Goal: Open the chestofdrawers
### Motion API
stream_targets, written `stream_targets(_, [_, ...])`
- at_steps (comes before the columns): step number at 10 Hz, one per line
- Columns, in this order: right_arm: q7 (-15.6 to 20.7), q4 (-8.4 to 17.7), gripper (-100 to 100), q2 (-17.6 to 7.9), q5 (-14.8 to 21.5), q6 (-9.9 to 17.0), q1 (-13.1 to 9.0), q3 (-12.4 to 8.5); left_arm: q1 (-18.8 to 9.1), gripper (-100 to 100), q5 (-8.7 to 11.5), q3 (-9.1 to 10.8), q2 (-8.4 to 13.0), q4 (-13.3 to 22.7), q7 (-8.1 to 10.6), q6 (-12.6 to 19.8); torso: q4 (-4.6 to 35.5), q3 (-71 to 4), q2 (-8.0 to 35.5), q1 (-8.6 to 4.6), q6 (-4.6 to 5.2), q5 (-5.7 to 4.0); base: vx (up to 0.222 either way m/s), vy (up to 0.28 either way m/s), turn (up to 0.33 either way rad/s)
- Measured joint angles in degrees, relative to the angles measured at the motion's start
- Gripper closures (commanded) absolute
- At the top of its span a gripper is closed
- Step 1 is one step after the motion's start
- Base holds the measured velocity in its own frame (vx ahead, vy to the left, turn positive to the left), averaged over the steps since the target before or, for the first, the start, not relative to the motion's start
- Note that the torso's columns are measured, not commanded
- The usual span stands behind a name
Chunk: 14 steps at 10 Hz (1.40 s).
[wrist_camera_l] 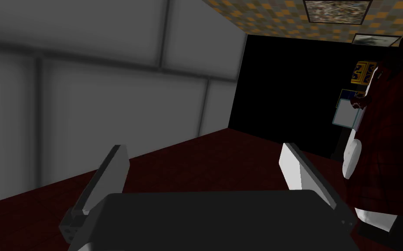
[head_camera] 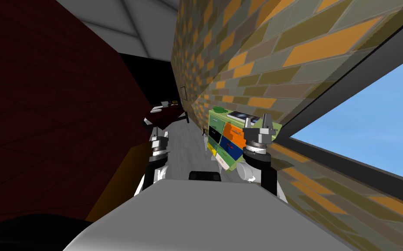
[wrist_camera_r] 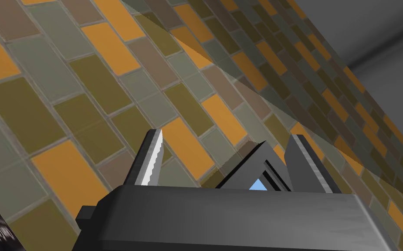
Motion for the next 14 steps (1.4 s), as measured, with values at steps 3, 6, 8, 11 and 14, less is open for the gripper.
stream_targets(3, [0.0, 0.0, 0, 0.0, 0.0, 0.0, 0.0, 0.0, 0.0, 0, 0.0, 0.00, 0.0, 0.0, 0.00, 0.0, 10.1, -20.1, 10.0, 0.00, 0.00, 0.00, 0.000, 0.000, 0.000])
stream_targets(6, [0.0, 0.0, 0, 0.0, 0.0, 0.0, 0.0, 0.0, 0.0, 0, 0.0, 0.00, 0.0, 0.0, 0.00, 0.0, 22.7, -45.4, 22.7, 0.00, 0.00, 0.00, 0.000, 0.000, 0.000])
stream_targets(8, [0.0, 0.0, 0, 0.0, 0.0, 0.0, 0.0, 0.0, 0.0, 0, 0.0, 0.00, 0.0, 0.0, 0.00, 0.0, 31.1, -62.3, 31.2, 0.00, 0.00, 0.00, 0.000, 0.000, 0.000])
stream_targets(11, [0.3, 0.2, -100, -1.2, 0.2, 0.1, 0.0, -0.2, 0.0, 0, 0.0, 0.00, 0.0, 0.0, 0.00, 0.0, 41.5, -83.2, 41.5, 0.04, 0.00, 0.01, 0.020, 0.020, -0.014])
stream_targets(14, [3.4, 1.0, -100, -5.1, 2.0, 1.6, 0.2, -0.9, 0.0, 0, 0.0, -0.01, 0.0, 0.0, 0.00, 0.0, 42.2, -84.6, 42.2, 0.09, 0.00, 0.03, 0.069, 0.074, -0.043])
